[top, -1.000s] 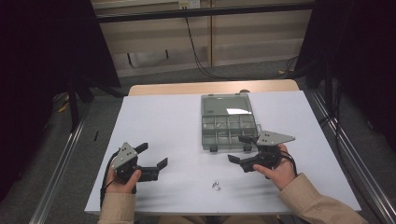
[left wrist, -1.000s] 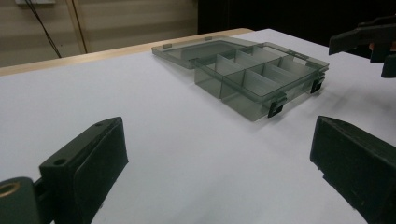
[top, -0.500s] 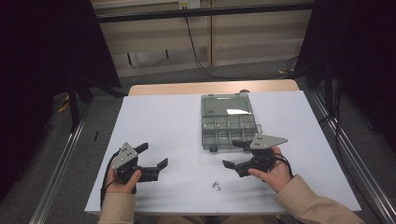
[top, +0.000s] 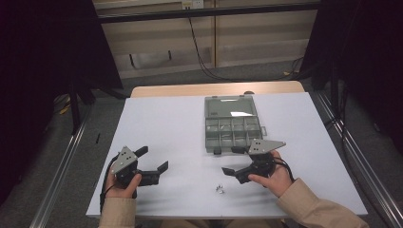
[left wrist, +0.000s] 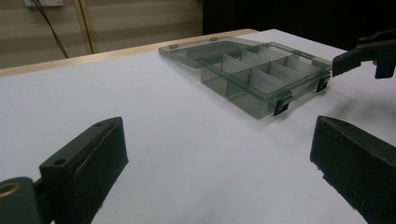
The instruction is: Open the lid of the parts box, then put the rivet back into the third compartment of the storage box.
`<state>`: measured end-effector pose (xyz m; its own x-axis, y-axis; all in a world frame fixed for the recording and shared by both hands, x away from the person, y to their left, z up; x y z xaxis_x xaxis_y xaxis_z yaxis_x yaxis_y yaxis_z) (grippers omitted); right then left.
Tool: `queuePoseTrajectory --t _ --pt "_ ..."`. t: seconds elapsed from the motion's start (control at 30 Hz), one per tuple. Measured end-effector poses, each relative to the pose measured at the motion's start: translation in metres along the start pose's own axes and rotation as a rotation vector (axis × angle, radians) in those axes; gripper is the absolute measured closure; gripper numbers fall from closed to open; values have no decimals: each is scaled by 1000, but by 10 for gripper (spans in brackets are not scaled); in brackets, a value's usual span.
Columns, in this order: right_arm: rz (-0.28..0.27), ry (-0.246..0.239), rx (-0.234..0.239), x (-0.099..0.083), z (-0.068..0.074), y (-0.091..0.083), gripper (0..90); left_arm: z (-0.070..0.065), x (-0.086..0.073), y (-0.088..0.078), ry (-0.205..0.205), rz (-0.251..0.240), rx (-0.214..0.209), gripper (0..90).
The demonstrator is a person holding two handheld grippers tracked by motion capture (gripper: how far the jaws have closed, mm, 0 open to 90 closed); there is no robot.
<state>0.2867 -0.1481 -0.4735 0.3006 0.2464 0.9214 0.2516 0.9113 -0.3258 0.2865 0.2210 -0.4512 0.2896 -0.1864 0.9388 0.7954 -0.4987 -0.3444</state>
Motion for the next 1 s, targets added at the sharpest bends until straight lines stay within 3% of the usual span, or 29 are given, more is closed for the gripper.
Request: queuePoseTrajectory --t 0.33,0.7,1.0 --pt "54 9 40 -8 7 11 160 -3 3 0 -5 -13 5 38" --pt "73 15 54 -10 8 11 173 -3 3 1 -5 -14 -2 38" --pt "109 7 88 -10 10 18 274 1 -1 -1 -2 -4 13 40"
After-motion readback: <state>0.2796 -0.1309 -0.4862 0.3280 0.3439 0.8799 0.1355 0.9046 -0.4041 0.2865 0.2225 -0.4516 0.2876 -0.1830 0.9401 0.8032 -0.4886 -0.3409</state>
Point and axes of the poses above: each handheld gripper's, and its own axes: y roughly forward along the jaws, x roughly out of its top, z roughly to its left, the point moved 2 cm from there along y, roughly forward along the jaws, and after that the axes turned 12 degrees about x, right-handed, at the moved point
